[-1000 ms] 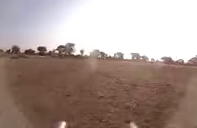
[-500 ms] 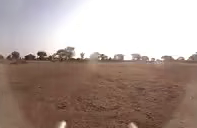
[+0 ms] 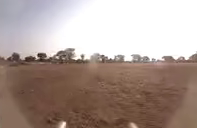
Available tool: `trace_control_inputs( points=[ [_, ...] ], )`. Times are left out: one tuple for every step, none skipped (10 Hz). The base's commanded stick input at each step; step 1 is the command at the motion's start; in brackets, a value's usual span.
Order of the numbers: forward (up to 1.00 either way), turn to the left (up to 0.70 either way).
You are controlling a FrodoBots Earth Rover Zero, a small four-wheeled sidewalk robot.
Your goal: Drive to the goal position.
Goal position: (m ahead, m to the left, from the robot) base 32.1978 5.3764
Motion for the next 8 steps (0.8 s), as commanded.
trace_control_inputs(
  points=[
    [0.70, 0.00],
    [0.70, 0.00],
    [0.70, 0.00],
    [0.70, 0.00],
    [0.70, 0.00],
    [0.70, 0.00],
    [0.70, 0.00],
    [0.70, 0.00]
  ],
)
